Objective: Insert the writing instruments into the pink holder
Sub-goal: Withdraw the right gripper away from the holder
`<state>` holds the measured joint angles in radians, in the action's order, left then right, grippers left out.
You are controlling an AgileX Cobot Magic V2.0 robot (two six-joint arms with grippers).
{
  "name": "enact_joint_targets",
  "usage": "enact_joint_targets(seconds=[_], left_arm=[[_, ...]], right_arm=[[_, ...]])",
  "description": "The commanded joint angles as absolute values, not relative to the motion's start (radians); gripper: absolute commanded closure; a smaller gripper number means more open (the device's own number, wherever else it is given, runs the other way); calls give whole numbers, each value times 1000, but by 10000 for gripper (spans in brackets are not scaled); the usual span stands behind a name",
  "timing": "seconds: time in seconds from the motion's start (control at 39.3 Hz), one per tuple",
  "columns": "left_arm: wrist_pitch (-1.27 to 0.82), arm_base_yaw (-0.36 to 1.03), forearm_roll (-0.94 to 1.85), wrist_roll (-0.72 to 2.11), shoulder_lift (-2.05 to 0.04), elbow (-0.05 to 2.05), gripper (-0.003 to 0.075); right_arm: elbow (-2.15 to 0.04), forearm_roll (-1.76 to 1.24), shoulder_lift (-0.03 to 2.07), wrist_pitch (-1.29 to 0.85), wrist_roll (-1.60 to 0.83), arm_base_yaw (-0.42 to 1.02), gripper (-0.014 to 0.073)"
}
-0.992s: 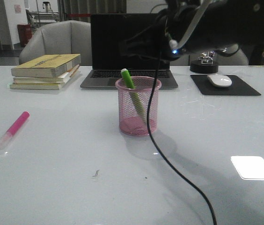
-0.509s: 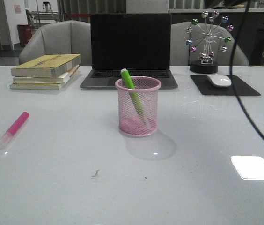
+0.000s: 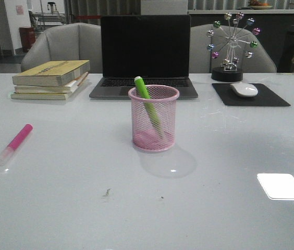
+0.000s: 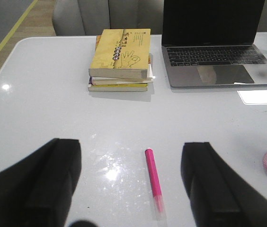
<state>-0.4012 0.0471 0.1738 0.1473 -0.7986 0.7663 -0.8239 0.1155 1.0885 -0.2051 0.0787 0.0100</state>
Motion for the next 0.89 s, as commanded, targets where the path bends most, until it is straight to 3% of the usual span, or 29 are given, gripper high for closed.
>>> enact_joint_targets(seconds=[0.0,0.43,0.86], left_arm=[[-327,49,187,145,-796,797,210],[-327,49,187,145,-796,797,210],[-327,49,187,145,-796,797,210]], right_arm=[[-797,132,1017,-140,70,-39,235],[-563,137,823,-148,70,-65,235],[-541,135,744,-233,70,-65,235]])
